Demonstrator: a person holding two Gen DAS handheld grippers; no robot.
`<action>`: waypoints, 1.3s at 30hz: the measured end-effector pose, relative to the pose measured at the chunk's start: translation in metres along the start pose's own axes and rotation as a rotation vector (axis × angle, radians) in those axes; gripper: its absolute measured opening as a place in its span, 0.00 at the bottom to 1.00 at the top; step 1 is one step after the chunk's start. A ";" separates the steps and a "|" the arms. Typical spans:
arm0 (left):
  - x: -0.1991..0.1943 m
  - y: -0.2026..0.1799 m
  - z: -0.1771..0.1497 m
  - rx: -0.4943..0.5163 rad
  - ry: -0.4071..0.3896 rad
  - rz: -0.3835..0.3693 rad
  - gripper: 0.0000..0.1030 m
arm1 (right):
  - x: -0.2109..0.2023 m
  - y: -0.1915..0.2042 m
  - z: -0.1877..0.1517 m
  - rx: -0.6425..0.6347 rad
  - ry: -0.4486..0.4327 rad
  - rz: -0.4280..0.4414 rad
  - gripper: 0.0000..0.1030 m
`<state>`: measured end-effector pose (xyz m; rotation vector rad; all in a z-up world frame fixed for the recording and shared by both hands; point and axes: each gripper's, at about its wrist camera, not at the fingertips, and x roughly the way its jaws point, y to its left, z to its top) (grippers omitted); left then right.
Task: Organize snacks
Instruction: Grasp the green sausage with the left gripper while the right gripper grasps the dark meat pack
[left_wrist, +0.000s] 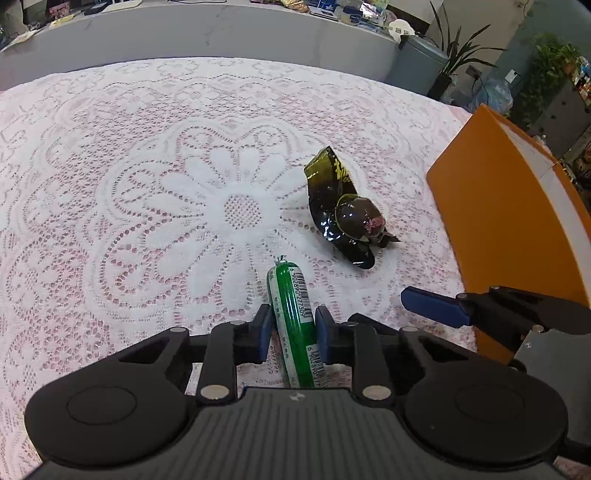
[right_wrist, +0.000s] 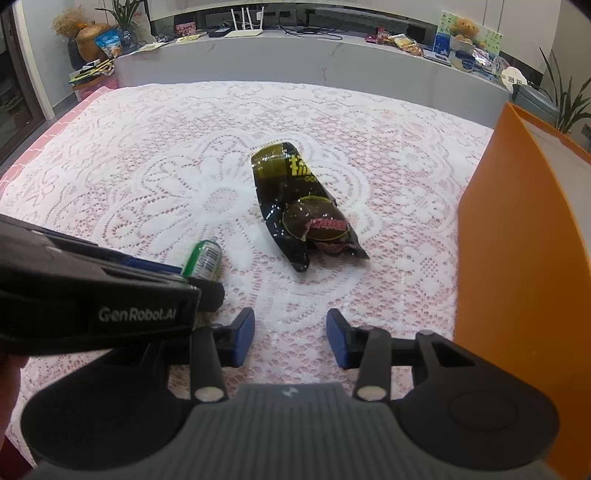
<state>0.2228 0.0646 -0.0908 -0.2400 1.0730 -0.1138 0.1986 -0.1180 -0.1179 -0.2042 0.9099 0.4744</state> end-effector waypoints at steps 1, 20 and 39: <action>-0.003 0.001 0.002 0.003 -0.003 -0.001 0.26 | -0.002 0.000 0.001 -0.004 -0.004 -0.001 0.41; -0.003 0.043 0.028 -0.009 0.012 0.076 0.27 | 0.036 -0.002 0.055 -0.064 -0.031 -0.062 0.60; -0.008 0.041 0.023 -0.002 0.002 0.061 0.24 | 0.048 -0.008 0.054 -0.040 -0.009 -0.062 0.43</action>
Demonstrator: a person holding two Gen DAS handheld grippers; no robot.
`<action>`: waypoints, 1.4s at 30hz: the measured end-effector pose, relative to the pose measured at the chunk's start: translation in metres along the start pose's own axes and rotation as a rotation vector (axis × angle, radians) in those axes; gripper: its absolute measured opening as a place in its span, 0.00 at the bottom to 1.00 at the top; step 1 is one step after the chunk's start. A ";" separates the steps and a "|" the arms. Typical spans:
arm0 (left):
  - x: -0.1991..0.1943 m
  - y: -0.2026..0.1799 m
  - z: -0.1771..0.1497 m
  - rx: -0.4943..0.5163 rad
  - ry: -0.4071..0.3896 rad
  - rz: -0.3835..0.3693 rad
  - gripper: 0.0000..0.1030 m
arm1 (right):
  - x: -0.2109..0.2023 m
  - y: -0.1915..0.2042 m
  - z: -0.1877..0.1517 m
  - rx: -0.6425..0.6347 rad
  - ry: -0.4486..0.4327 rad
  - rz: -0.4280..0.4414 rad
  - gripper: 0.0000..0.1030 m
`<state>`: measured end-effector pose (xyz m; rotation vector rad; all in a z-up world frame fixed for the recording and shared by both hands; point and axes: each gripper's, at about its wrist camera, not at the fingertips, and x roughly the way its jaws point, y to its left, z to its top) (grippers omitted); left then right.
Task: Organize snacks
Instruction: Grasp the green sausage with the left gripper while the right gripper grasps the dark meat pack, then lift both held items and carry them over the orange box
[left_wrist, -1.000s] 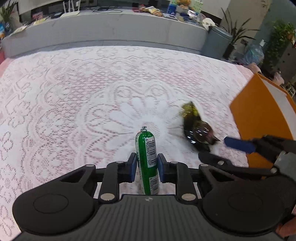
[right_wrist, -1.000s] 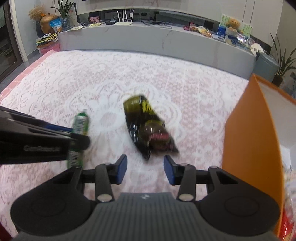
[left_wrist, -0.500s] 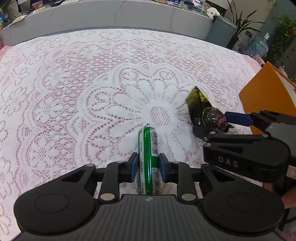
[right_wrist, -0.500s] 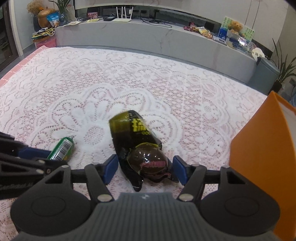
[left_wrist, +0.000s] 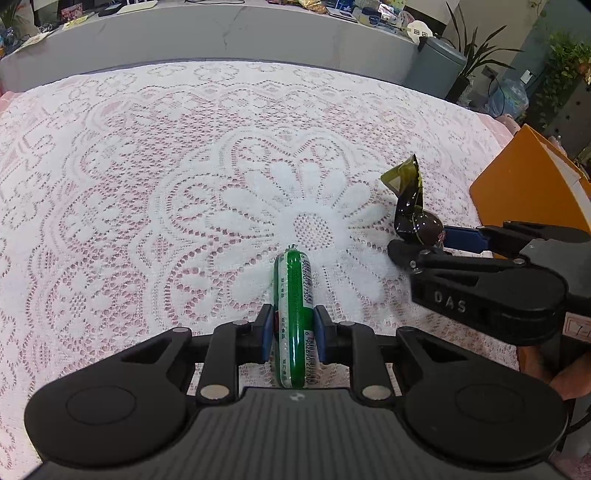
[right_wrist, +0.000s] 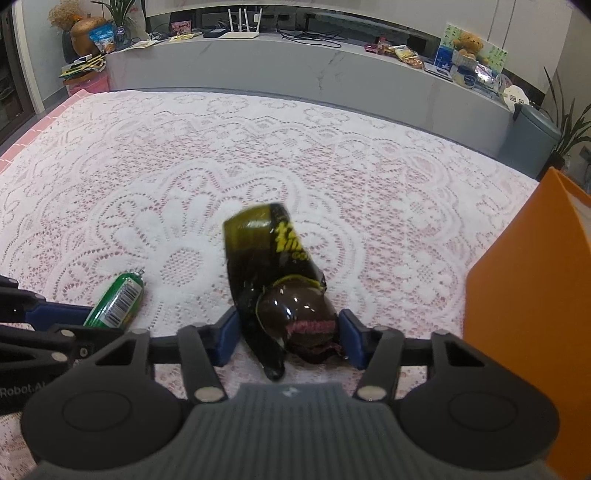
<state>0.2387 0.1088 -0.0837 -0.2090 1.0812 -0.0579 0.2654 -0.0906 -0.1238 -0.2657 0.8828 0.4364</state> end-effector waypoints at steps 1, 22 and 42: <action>-0.001 0.001 -0.001 -0.001 -0.001 0.000 0.24 | -0.001 -0.001 0.001 0.000 0.003 0.001 0.42; -0.029 -0.001 -0.006 -0.042 -0.058 -0.056 0.23 | -0.054 -0.002 -0.003 -0.008 -0.031 0.083 0.38; -0.101 -0.085 -0.013 0.056 -0.140 -0.175 0.23 | -0.166 -0.055 -0.033 0.023 -0.104 0.121 0.38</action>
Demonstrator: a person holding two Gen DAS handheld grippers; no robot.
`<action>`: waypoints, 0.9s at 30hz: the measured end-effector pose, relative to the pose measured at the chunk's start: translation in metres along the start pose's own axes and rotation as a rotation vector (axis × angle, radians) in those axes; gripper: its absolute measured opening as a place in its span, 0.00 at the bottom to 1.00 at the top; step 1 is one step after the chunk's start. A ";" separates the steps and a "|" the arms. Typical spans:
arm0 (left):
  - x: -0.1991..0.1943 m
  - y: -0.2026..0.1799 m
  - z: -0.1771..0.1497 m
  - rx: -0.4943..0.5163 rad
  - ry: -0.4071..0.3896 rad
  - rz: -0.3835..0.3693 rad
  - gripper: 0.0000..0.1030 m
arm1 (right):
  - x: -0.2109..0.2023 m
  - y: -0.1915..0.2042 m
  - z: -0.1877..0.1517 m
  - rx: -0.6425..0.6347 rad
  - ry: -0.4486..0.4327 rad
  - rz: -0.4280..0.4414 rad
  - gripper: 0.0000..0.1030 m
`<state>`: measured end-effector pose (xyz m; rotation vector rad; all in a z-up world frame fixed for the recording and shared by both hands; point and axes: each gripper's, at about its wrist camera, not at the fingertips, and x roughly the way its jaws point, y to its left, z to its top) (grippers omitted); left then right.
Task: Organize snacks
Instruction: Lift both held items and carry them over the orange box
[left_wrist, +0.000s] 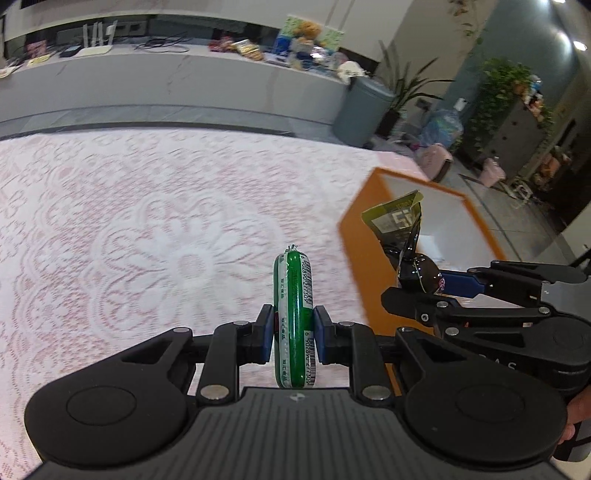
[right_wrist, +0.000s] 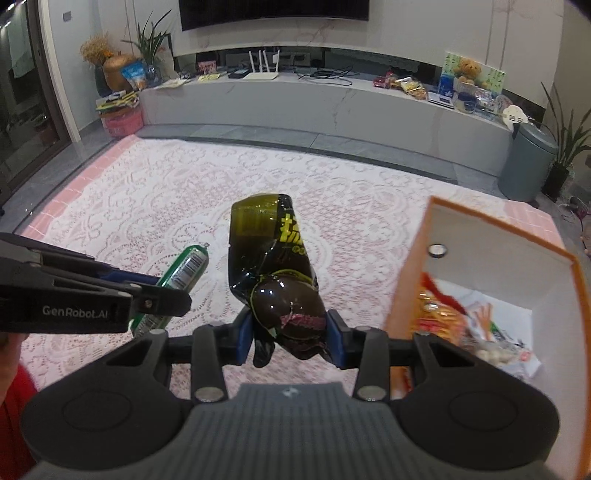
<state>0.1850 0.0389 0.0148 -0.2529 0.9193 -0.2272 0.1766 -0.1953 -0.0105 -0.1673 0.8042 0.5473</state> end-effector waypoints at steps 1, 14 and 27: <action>-0.001 -0.007 0.002 0.009 -0.003 -0.011 0.23 | -0.006 -0.004 0.000 0.001 -0.003 -0.005 0.38; 0.014 -0.100 0.026 0.183 -0.015 -0.107 0.23 | -0.054 -0.076 -0.022 -0.010 0.040 -0.134 0.38; 0.078 -0.162 0.036 0.313 0.085 -0.168 0.23 | -0.053 -0.142 -0.036 0.018 0.119 -0.194 0.38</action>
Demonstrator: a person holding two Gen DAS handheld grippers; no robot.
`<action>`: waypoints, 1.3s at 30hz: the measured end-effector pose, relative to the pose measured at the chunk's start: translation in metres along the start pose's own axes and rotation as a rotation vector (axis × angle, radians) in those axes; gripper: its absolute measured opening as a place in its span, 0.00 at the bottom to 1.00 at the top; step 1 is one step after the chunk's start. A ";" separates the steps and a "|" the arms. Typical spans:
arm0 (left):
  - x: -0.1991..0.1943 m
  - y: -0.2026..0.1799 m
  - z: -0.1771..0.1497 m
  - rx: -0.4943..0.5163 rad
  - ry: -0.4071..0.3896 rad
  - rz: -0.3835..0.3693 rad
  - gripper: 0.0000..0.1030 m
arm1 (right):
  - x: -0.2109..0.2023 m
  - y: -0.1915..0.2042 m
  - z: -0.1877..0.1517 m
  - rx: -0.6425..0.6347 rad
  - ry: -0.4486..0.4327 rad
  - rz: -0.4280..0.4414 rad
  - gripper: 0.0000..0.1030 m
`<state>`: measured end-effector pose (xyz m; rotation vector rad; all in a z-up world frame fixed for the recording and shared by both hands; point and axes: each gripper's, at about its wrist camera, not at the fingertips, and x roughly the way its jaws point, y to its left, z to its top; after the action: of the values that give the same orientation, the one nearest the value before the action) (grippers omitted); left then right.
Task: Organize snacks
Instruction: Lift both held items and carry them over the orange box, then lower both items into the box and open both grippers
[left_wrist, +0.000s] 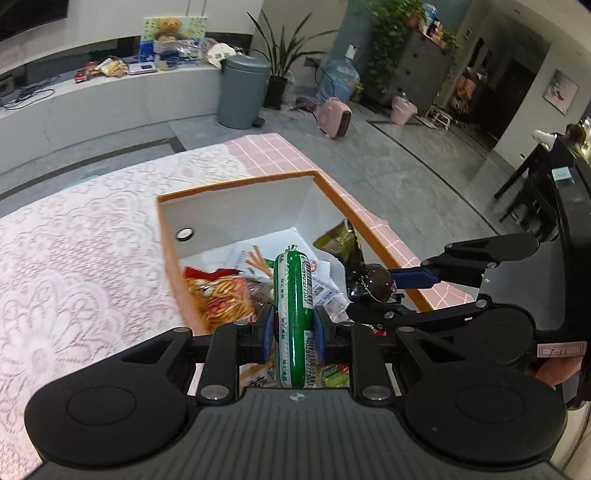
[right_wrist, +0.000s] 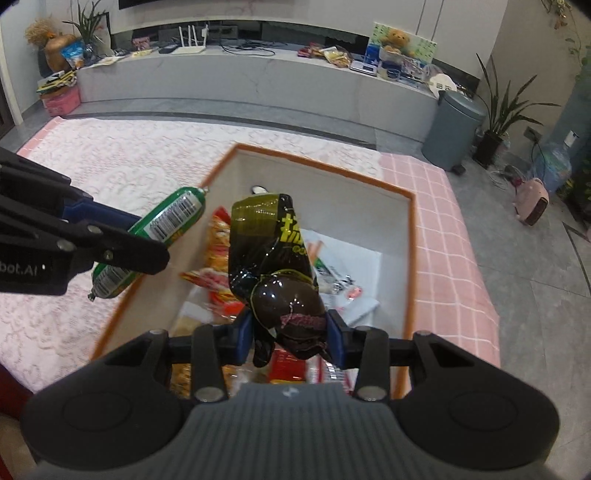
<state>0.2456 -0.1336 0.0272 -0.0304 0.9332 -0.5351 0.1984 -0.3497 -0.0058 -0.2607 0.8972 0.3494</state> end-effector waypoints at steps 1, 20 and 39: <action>0.005 -0.002 0.003 0.008 0.005 0.005 0.23 | 0.003 -0.001 0.002 -0.002 0.003 0.000 0.38; 0.083 -0.006 0.039 0.078 0.082 0.056 0.23 | 0.077 -0.043 0.027 -0.086 0.018 -0.002 0.39; 0.122 -0.003 0.036 0.109 0.179 0.133 0.24 | 0.104 -0.027 0.022 -0.230 0.024 -0.007 0.42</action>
<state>0.3298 -0.1985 -0.0429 0.1787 1.0708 -0.4698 0.2848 -0.3466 -0.0735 -0.4809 0.8798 0.4443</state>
